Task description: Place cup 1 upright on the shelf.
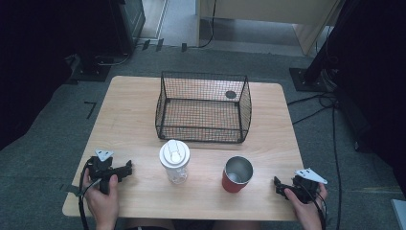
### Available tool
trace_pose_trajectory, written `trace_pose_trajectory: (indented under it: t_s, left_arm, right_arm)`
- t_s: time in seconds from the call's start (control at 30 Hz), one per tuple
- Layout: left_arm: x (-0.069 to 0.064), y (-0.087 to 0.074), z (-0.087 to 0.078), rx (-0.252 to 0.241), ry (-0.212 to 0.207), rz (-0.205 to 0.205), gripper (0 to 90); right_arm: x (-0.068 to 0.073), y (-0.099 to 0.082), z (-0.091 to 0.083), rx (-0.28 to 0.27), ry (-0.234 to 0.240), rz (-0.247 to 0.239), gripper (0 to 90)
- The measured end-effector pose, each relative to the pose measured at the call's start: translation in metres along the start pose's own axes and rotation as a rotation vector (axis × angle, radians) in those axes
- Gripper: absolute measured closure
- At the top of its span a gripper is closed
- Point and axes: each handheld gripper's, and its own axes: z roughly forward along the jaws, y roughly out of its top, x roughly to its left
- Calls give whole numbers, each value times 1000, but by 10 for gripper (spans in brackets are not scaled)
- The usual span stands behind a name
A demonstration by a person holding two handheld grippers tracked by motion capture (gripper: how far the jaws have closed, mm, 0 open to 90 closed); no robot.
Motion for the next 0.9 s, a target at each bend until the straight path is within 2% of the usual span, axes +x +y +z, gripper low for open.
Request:
trace_pose_trajectory:
  t_s: [0.2,0.23,0.4,0.9]
  left_arm:
    - [0,0,0,-1,0,-1,0]
    - [0,0,0,-1,0,-1,0]
    - [0,0,0,-1,0,-1,0]
    - [0,0,0,-1,0,-1,0]
  right_arm:
    - [2,-2,-2,1,-13,9,41]
    - [4,-2,-4,6,-9,0,37]
    - [8,-1,-8,6,10,11,37]
    - [37,8,-31,-62,84,-24,37]
